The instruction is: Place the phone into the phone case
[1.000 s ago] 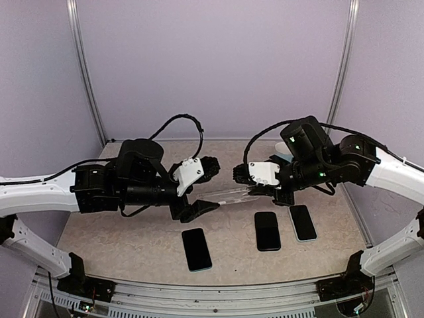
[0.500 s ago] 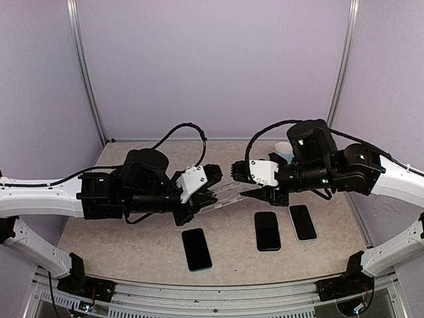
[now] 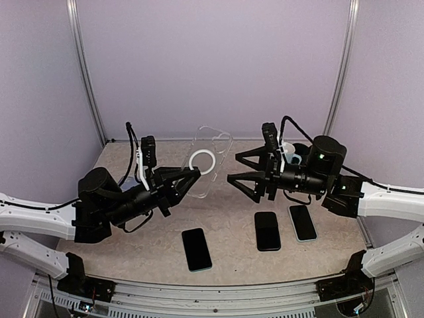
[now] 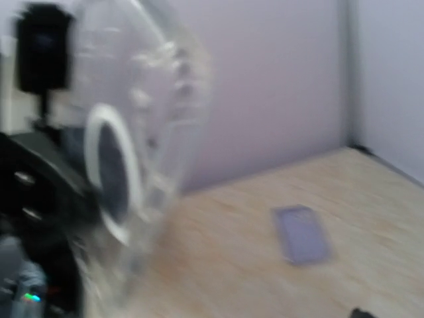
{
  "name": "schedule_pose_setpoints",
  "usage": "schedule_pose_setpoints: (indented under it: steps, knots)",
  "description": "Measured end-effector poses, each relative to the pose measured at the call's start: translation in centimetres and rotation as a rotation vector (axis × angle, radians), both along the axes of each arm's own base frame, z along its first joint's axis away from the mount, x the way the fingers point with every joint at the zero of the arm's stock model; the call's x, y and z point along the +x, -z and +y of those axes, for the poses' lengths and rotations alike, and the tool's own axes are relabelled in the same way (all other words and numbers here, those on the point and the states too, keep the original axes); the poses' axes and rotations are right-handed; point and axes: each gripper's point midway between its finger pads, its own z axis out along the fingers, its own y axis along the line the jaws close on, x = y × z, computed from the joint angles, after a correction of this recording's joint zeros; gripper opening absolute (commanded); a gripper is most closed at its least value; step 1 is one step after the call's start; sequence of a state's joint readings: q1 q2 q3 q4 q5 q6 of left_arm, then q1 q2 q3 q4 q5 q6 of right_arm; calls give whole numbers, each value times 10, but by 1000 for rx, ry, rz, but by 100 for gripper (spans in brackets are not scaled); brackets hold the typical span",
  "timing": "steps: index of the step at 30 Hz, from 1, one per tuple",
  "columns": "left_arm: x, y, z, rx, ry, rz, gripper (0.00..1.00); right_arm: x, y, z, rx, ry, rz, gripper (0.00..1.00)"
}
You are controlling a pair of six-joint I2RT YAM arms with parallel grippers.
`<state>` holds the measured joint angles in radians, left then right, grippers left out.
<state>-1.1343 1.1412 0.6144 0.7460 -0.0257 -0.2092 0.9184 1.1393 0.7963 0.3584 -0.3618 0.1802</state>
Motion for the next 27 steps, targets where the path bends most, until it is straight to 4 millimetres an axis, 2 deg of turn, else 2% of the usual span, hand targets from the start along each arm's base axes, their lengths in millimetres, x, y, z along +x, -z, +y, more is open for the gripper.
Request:
schedule_pose_setpoints:
  steps: [3, 4, 7, 9, 12, 13, 14, 15, 17, 19, 21, 23, 25, 27]
  knots:
    - [-3, -5, -4, -48, 35, 17, 0, -14, -9, 20, 59, -98, 36, 66]
    - [-4, -5, -6, -58, 47, 23, 0, -18, -11, 25, 73, -124, 39, 52]
    - [-7, -6, -9, -75, 76, 29, 0, -26, -18, 34, 105, -176, 61, 29]
    - [-8, -5, -11, -77, 93, 32, 0, -29, -24, 37, 124, -194, 67, 3]
    - [-10, -5, -15, -85, 112, 41, 1, -31, -32, 39, 149, -214, 94, 0]
    - [-9, -6, -15, -90, 112, 40, 25, -30, -33, 39, 152, -212, 114, 0]
    - [-7, -7, -15, -93, 109, 44, 77, -26, -33, 40, 148, -201, 133, 0]
    - [-5, -6, -15, -95, 103, 50, 96, -23, -33, 40, 138, -187, 160, 0]
    - [3, -1, -15, -79, 65, 95, 99, -7, -32, 43, 90, -133, 234, 0]
    - [22, 9, -15, -27, -29, 173, 99, 17, -27, 42, 31, -56, 323, 0]
    - [48, 20, -8, 46, -171, 266, 99, 41, -5, 33, -43, 22, 414, 0]
    - [70, 30, 6, 117, -308, 342, 99, 57, 42, 26, -154, 79, 539, 0]
    - [90, 46, 28, 180, -440, 396, 99, 59, 95, 24, -270, 98, 659, 0]
    - [97, 78, 46, 270, -529, 454, 99, 48, 154, 18, -402, 100, 787, 0]
